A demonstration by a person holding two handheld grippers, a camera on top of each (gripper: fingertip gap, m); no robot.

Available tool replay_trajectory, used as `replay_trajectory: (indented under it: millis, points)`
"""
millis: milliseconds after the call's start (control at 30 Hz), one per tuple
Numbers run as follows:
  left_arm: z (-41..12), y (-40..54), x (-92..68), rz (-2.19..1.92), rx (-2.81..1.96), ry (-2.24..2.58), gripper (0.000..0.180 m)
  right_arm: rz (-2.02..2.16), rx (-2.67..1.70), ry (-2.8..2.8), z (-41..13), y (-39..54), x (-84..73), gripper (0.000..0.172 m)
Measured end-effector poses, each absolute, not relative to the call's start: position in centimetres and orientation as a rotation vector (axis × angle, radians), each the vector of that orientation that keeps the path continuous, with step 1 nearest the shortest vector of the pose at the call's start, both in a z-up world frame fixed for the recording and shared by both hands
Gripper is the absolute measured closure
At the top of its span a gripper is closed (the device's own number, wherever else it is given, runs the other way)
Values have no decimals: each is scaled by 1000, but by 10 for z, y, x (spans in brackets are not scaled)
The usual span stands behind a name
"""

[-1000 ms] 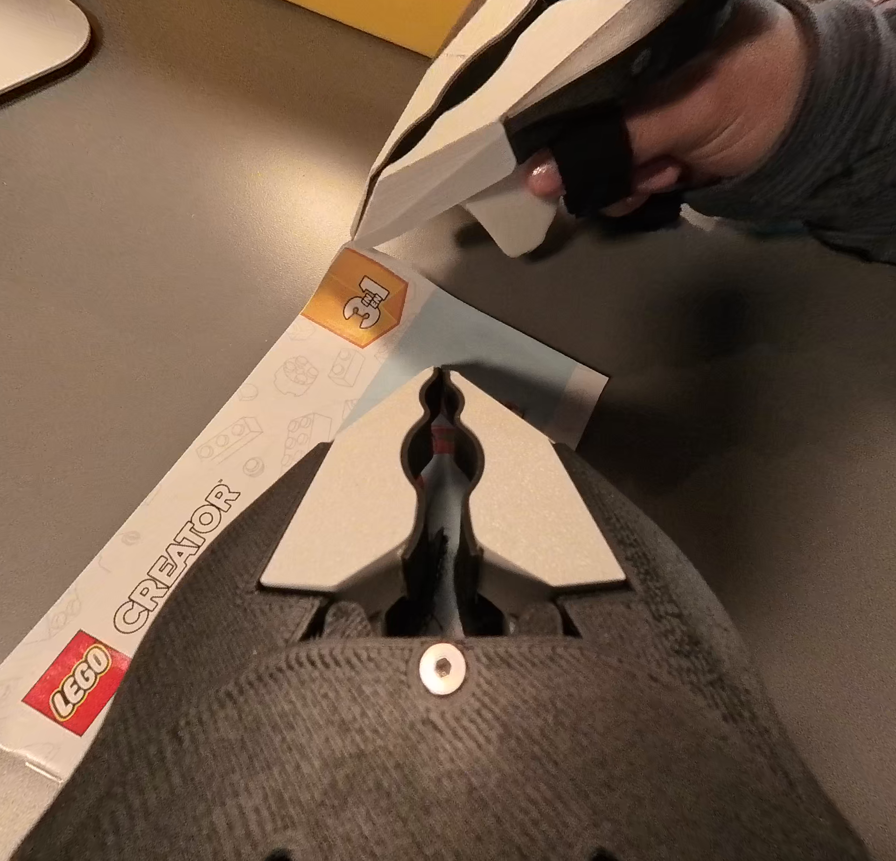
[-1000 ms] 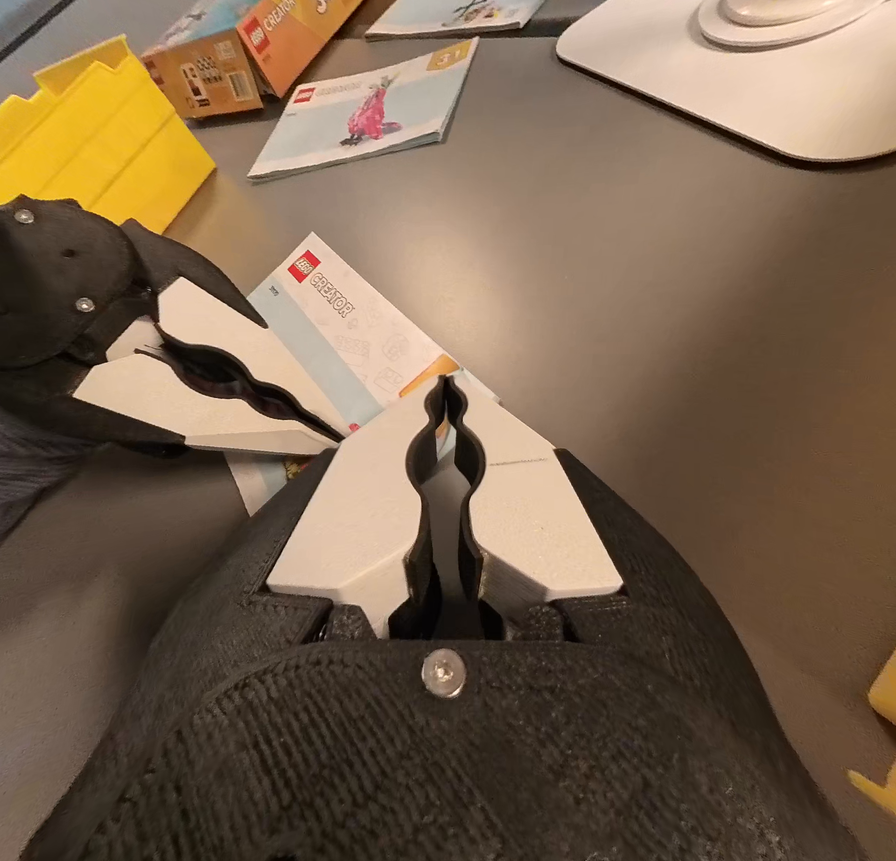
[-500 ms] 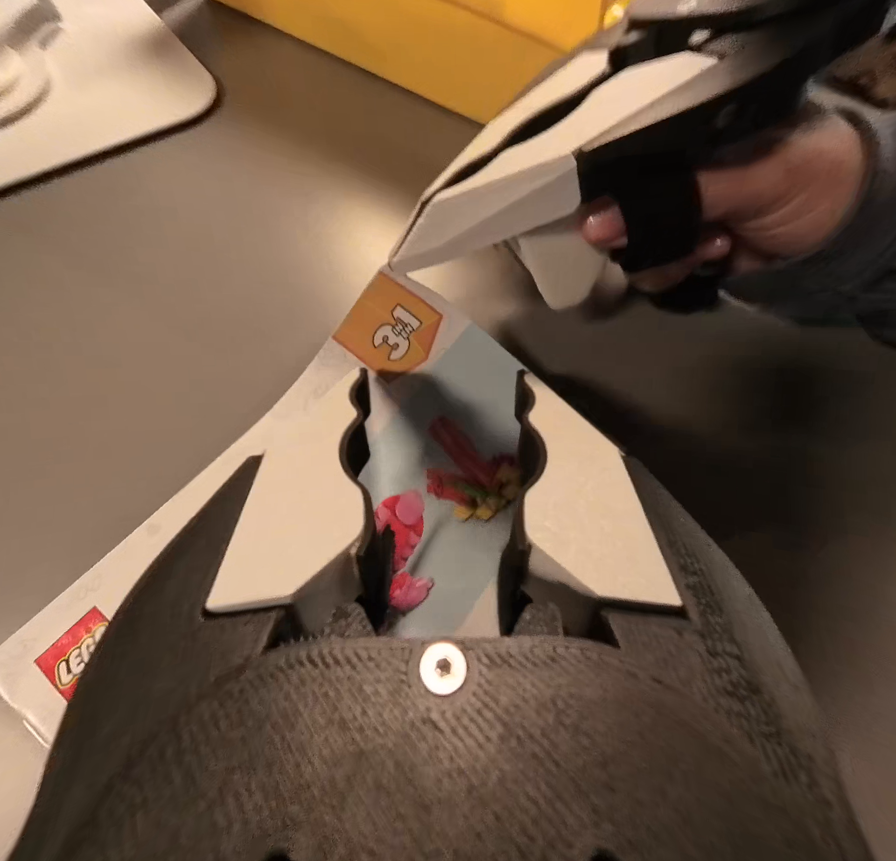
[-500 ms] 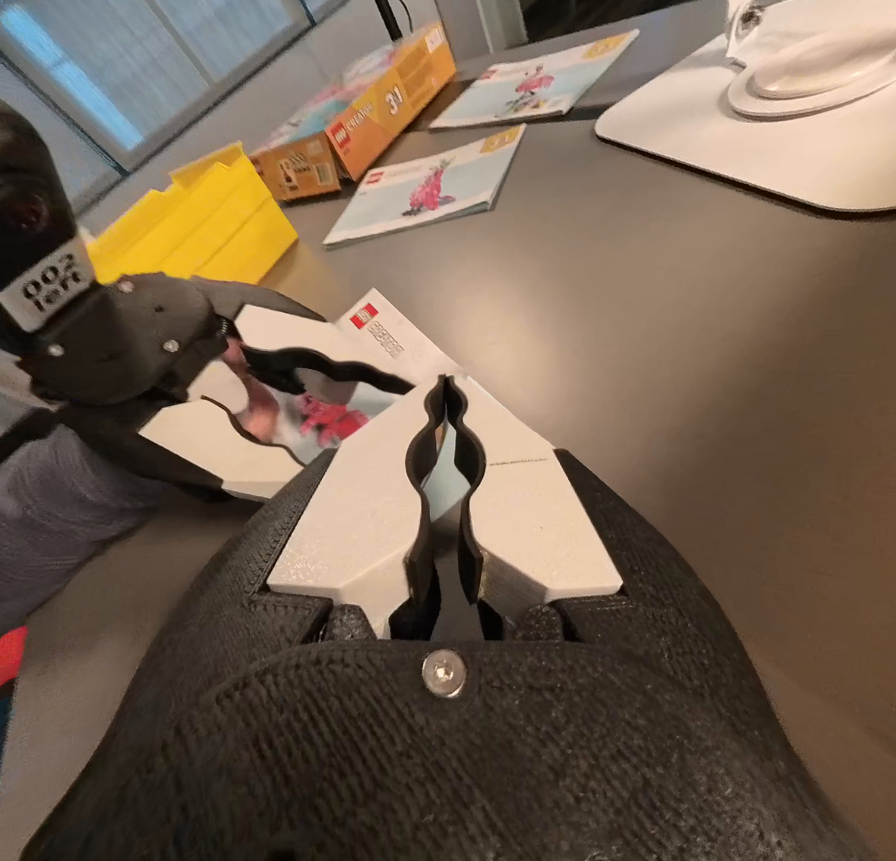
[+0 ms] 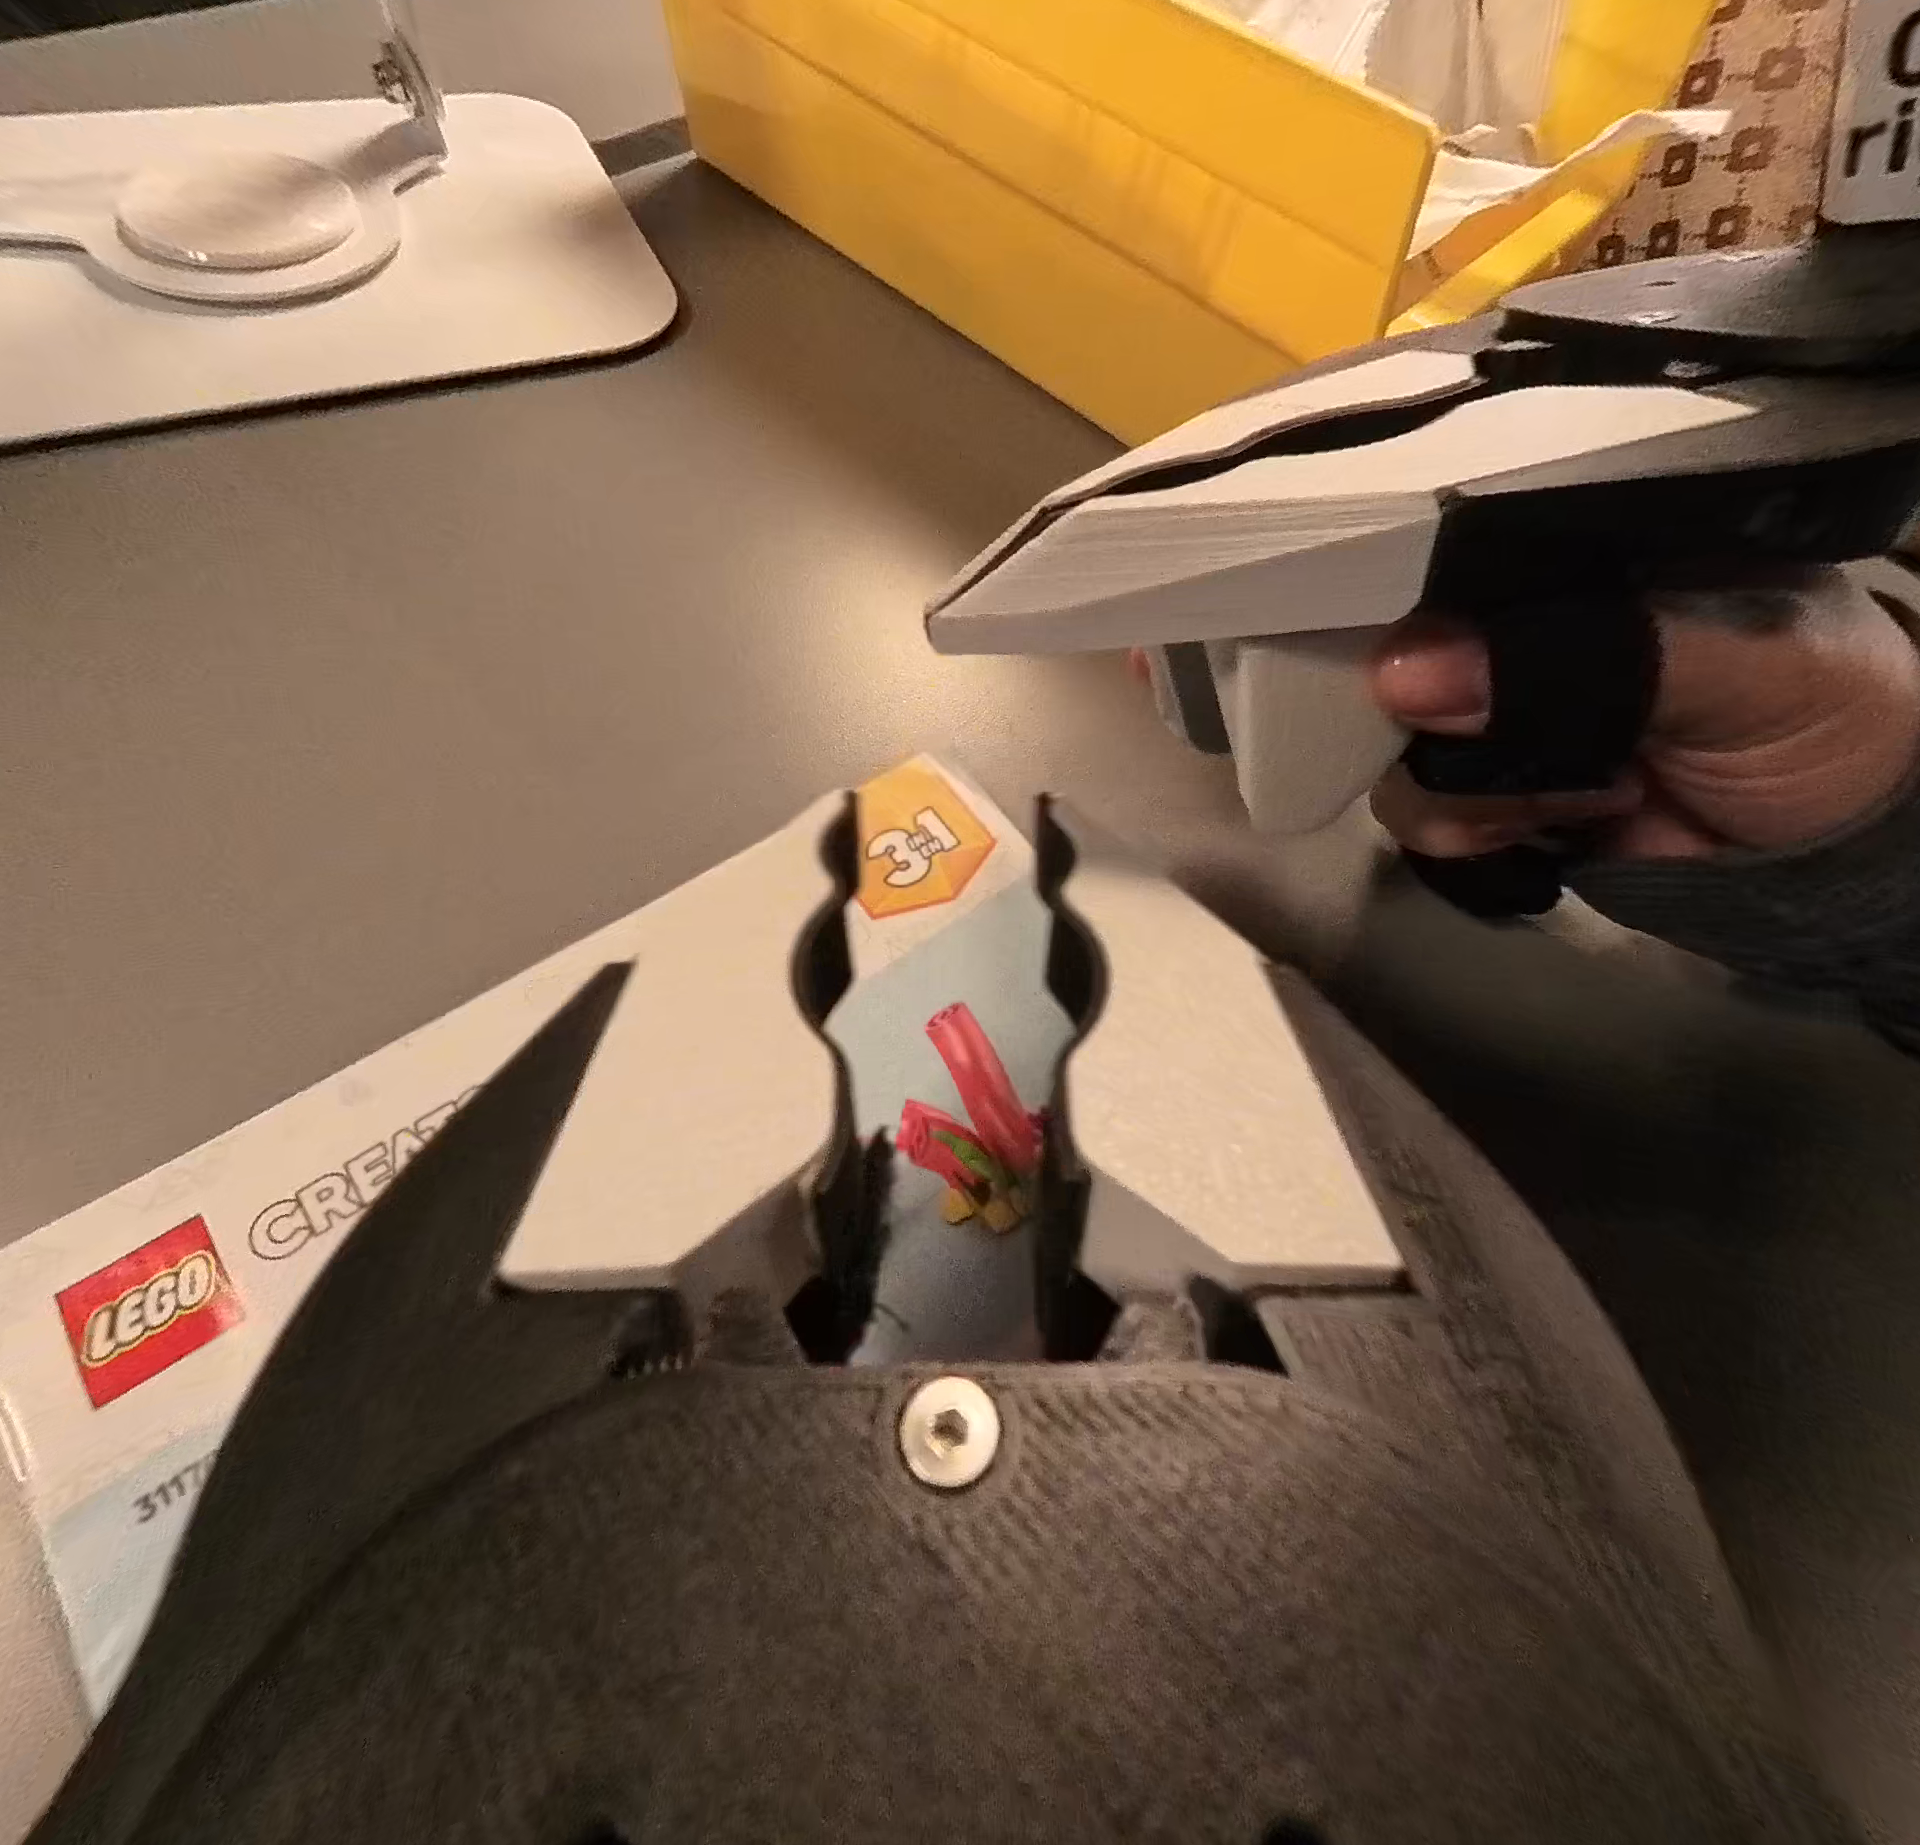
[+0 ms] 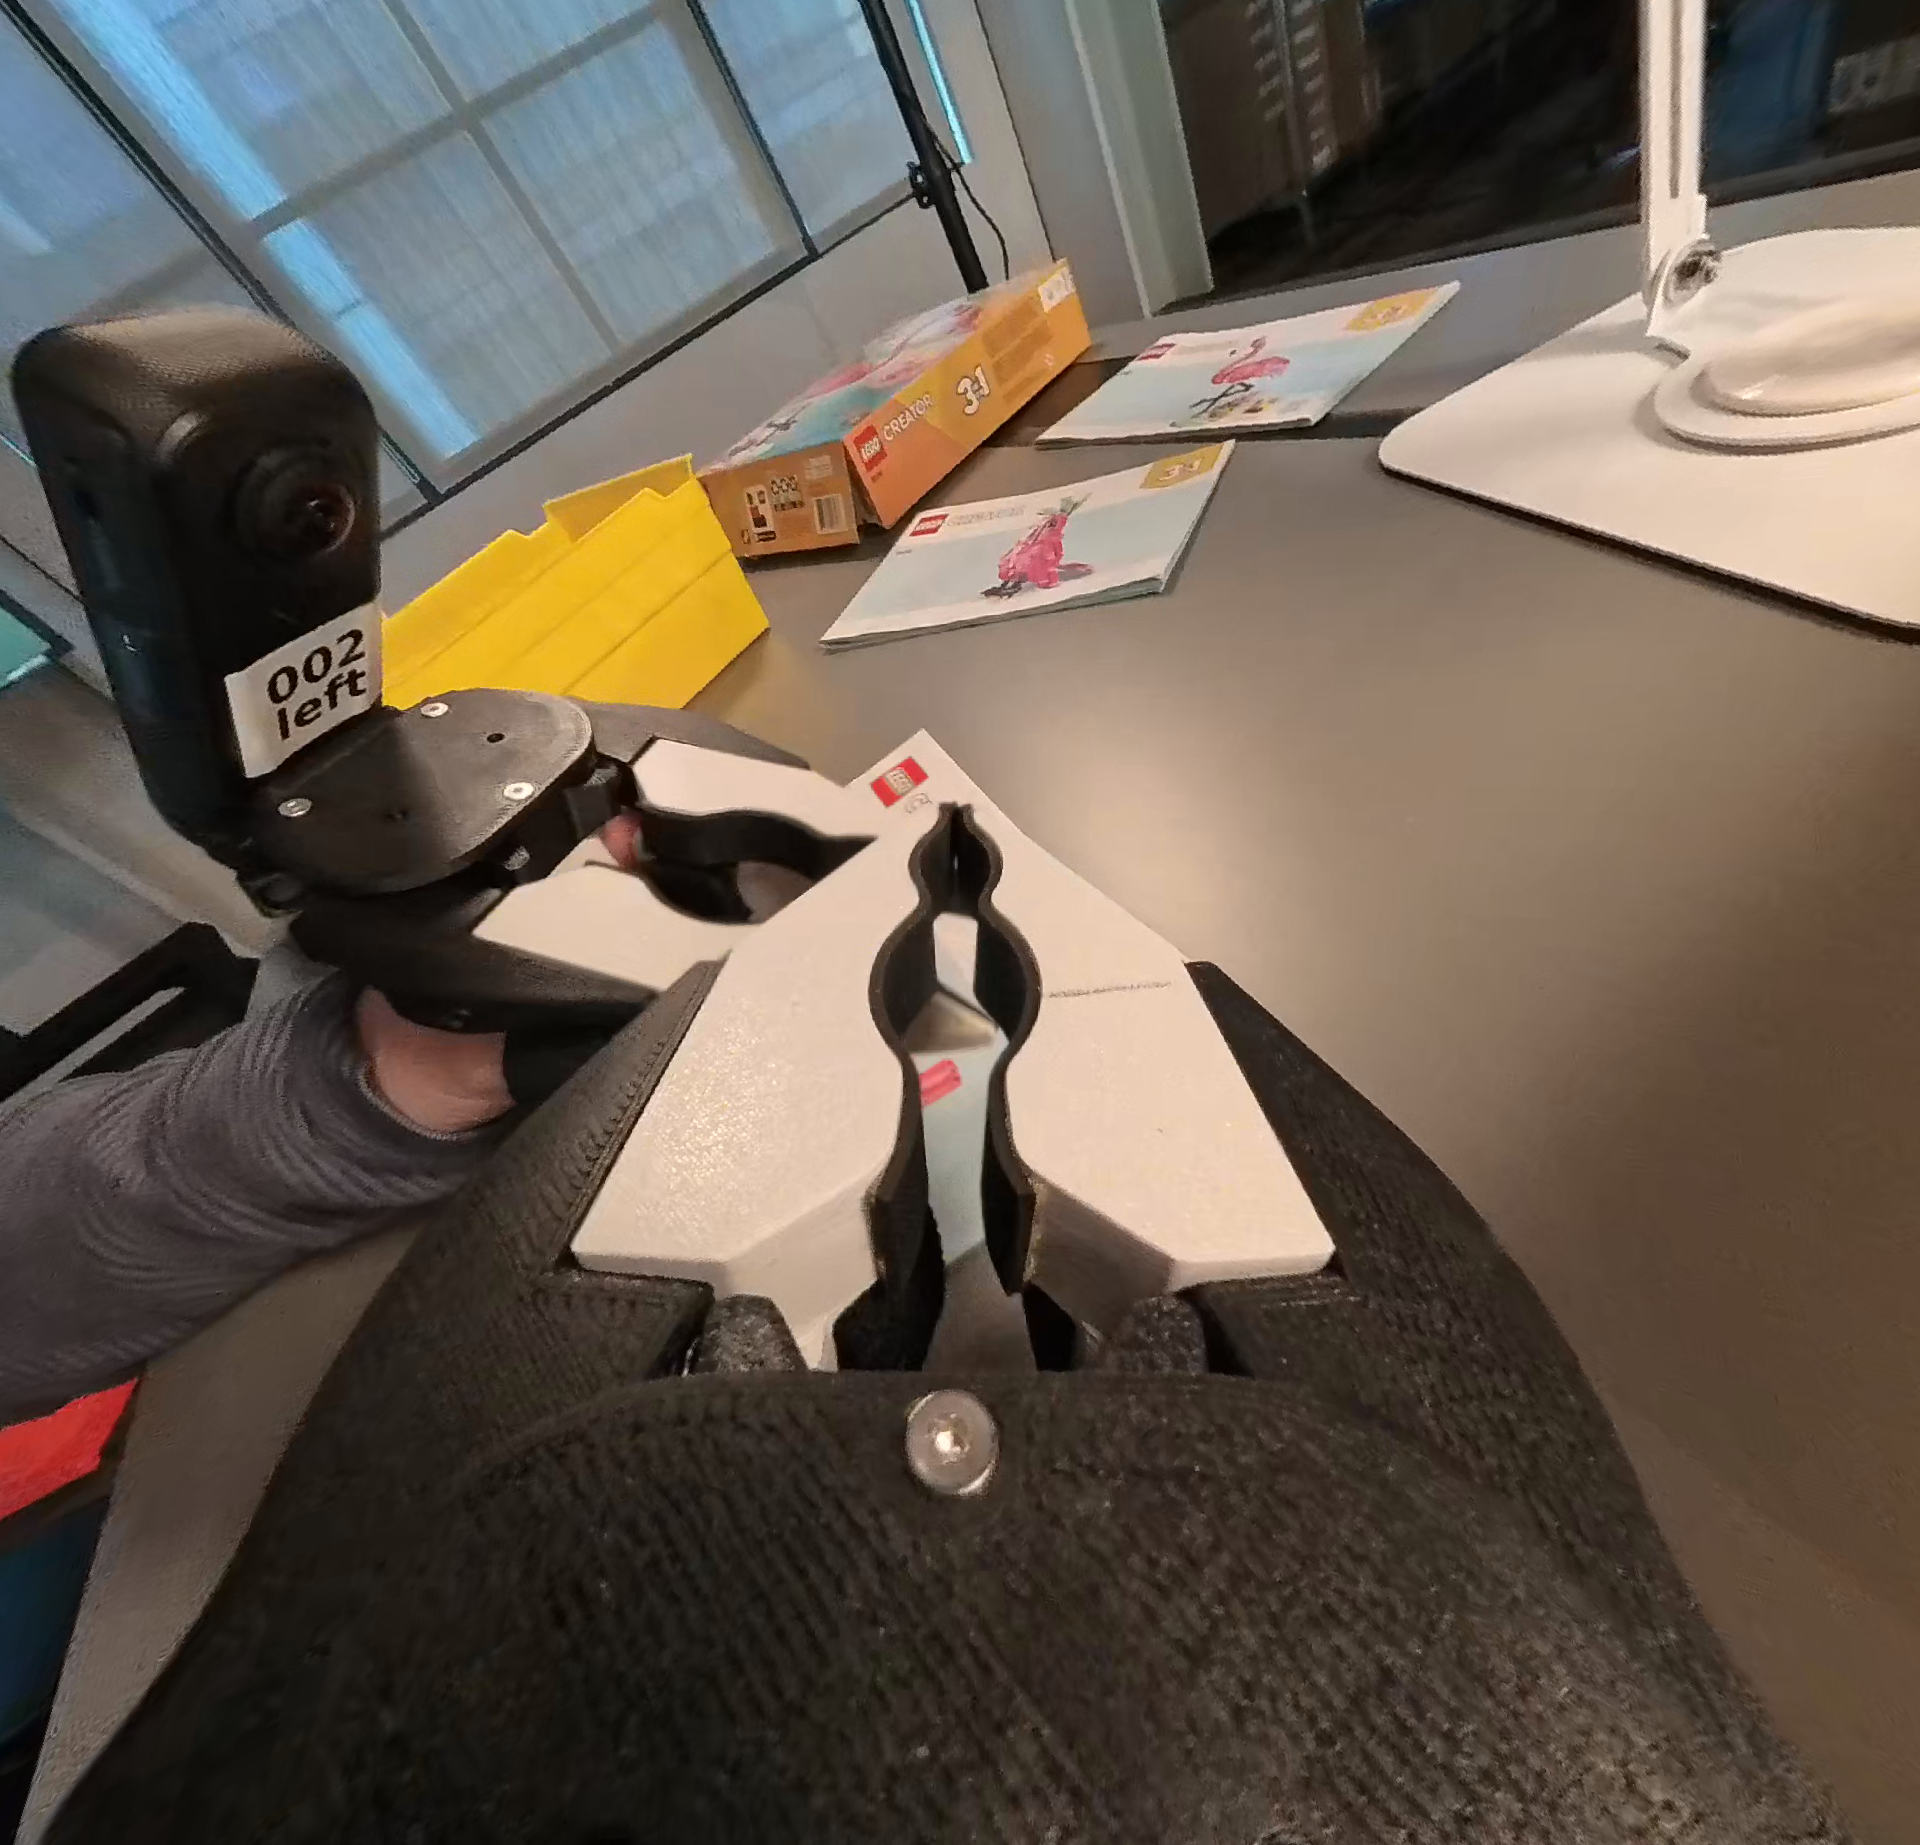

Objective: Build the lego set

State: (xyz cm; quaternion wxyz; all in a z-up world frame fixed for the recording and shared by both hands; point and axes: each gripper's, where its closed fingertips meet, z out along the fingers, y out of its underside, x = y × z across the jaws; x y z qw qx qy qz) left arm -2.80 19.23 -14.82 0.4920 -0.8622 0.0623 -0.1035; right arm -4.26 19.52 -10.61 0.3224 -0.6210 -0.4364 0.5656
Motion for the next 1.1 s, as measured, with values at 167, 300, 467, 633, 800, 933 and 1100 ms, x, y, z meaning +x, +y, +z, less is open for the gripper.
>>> replay_trajectory:
  millis: [167,300,467,633,800,933,1100]
  points:
    - [-153,188,-22,-262,-2117,238,166,1450,-1621,-1144,-108,196,-44,172]
    - [-166,161,11,-403,-2189,654,127,1337,-1598,-1086,-107,212,-40,172]
    - [-183,132,22,-309,-2144,1054,114,1199,-1487,-974,-98,235,-30,172]
    - [-185,130,28,-379,-2129,1062,124,1155,-1419,-940,-90,238,-26,172]
    - [-185,132,18,-375,-2133,1034,133,1153,-1423,-946,-90,238,-27,172]
    - [-183,135,16,-311,-2110,1047,139,1158,-1426,-939,-90,239,-26,172]
    - [-174,142,10,-229,-2076,1016,148,1159,-1428,-941,-90,239,-27,172]
